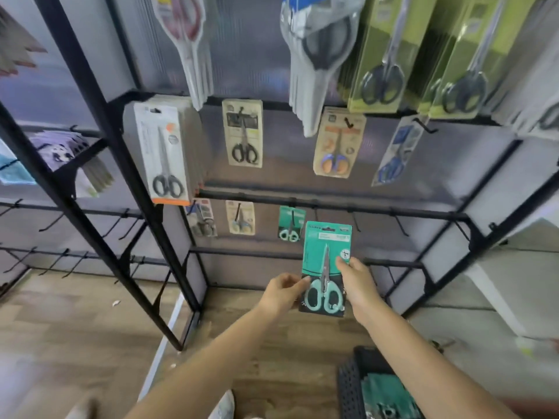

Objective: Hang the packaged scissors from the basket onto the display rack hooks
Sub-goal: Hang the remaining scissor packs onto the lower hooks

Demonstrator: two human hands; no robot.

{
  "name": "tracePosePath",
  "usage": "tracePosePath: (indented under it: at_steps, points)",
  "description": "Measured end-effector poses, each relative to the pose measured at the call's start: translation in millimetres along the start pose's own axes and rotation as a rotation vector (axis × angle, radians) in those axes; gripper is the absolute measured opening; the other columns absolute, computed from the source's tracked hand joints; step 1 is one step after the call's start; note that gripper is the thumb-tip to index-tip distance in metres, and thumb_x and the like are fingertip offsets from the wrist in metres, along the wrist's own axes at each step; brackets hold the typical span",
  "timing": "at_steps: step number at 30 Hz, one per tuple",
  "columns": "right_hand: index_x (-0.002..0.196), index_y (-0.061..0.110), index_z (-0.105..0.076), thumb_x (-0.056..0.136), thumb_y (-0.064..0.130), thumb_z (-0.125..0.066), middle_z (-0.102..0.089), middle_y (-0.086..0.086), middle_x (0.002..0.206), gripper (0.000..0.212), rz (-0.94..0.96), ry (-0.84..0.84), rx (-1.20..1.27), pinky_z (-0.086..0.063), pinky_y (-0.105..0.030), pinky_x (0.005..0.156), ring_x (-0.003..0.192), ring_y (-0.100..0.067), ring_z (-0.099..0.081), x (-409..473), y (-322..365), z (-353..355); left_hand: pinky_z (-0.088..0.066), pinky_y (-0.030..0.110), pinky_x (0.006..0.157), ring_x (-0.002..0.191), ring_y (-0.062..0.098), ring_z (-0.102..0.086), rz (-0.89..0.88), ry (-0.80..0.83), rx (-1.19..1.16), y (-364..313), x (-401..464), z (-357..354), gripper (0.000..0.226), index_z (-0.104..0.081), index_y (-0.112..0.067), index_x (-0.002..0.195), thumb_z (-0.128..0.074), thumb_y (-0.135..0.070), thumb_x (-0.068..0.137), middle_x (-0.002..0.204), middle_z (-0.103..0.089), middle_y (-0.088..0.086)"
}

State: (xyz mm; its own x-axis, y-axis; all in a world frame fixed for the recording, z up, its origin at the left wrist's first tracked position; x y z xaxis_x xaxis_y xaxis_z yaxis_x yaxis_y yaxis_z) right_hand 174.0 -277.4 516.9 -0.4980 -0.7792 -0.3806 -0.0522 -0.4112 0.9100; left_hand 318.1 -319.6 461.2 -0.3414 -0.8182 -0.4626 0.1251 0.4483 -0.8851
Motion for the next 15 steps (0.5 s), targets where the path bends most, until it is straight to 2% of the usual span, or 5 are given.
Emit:
tracePosePath:
  at_steps: [6,8,11,13,15]
  points:
    - [0.107,0.008,-0.052,0.102,0.023,-0.04,-0.06,0.005,0.083,0.02,-0.042,0.048,-0.09,-0.038,-0.011,0.038,0.068,-0.005,-0.057,-10,-35,6,-0.049,0.029,0.063,0.074,0.024,-0.058,0.039,-0.024,0.051,32,-15,-10,0.019,-0.048,-0.011,0.078,-0.055,-0.015,0.095,0.085,-0.062,0.015]
    - [0.106,0.007,-0.052,0.101,0.023,-0.041,-0.063,0.001,0.088,0.02,-0.028,0.054,-0.121,-0.041,-0.013,0.044,0.071,-0.008,-0.059,-9,-34,8,-0.047,0.033,0.068,0.077,0.025,-0.056,0.026,-0.023,0.077,32,-16,-8,0.018,-0.049,-0.011,0.078,-0.055,-0.014,0.095,0.086,-0.06,0.017]
    - [0.104,0.01,-0.052,0.1,0.025,-0.044,-0.065,-0.006,0.105,0.017,0.018,0.058,-0.169,-0.047,-0.026,0.064,0.084,-0.015,-0.061,2,-19,12,-0.049,0.04,0.075,0.076,0.025,-0.058,-0.001,-0.04,0.101,27,-14,-4,0.016,-0.052,-0.011,0.079,-0.055,-0.014,0.094,0.083,-0.063,0.014]
    - [0.103,0.014,-0.048,0.099,0.022,-0.044,-0.063,-0.003,0.101,0.01,0.064,0.069,-0.2,-0.048,-0.02,0.061,0.08,-0.008,-0.058,12,-1,16,-0.052,0.037,0.073,0.072,0.02,-0.06,-0.014,-0.058,0.11,23,-11,0,0.015,-0.053,-0.011,0.08,-0.055,-0.015,0.094,0.08,-0.064,0.008]
    - [0.103,0.014,-0.047,0.099,0.021,-0.046,-0.061,-0.001,0.097,0.008,0.122,0.073,-0.241,-0.047,-0.016,0.056,0.076,-0.004,-0.057,24,19,17,-0.051,0.026,0.062,0.065,0.012,-0.061,-0.025,-0.077,0.128,20,-7,5,0.016,-0.053,-0.013,0.079,-0.055,-0.016,0.094,0.075,-0.064,0.002]
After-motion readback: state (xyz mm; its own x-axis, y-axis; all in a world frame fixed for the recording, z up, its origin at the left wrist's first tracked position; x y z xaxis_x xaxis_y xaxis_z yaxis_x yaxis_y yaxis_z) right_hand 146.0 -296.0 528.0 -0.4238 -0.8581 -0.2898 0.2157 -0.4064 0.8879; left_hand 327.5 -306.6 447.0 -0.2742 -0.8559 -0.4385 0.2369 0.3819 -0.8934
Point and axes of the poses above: each hand's wrist, its own x-axis towards the middle knuckle, its own z-axis out of the back of the hand, y = z × x, the point moved 10 cm from there along x, towards the middle knuckle
